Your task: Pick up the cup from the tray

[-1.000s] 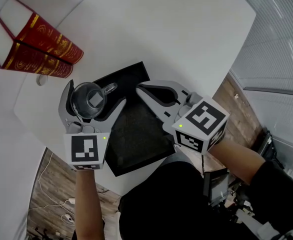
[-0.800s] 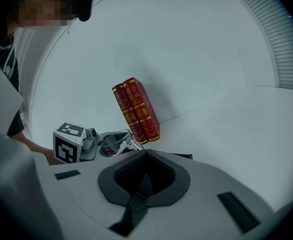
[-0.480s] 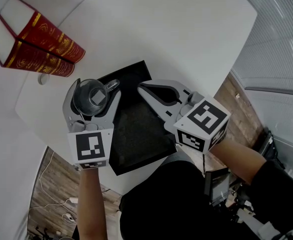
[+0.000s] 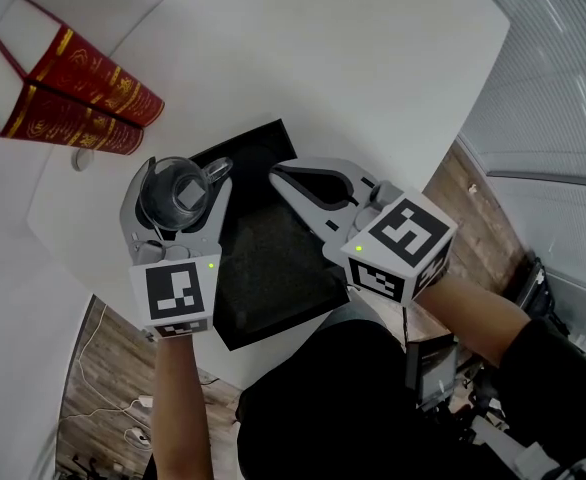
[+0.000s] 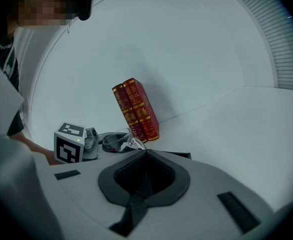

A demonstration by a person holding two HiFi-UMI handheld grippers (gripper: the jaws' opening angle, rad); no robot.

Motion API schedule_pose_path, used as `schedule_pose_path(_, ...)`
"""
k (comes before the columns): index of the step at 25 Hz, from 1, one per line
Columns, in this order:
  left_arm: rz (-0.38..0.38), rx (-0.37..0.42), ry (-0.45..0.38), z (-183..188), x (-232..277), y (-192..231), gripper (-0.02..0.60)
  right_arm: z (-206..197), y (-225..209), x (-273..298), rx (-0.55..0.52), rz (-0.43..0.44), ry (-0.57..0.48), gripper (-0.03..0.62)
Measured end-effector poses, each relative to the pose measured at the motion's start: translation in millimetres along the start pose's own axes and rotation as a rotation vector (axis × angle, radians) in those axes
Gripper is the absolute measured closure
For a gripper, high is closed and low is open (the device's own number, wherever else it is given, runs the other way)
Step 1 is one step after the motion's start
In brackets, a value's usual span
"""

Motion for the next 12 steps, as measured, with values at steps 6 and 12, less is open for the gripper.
schedule_pose_path(6,0.006,-0.002,0.002,-0.8,0.3,0.6,0.176,-0.5,0.3,1.6,0.001,0.004,-0.001,0.580)
schedule_pose_path(12,0.020,-0.008,-0.006,0.7,0.8,-0.2,0.176,0.1,1.9,3.7,0.000,0.010,0.001,0.580)
Point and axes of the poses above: the fingertips, and each gripper's own axes: x forward along the fingers, y to its left, z out of its top, the point moved 2 cm from there along -x, backward along the fingers, and after that the axes turned 13 degrees about z, right-handed, at the moved point
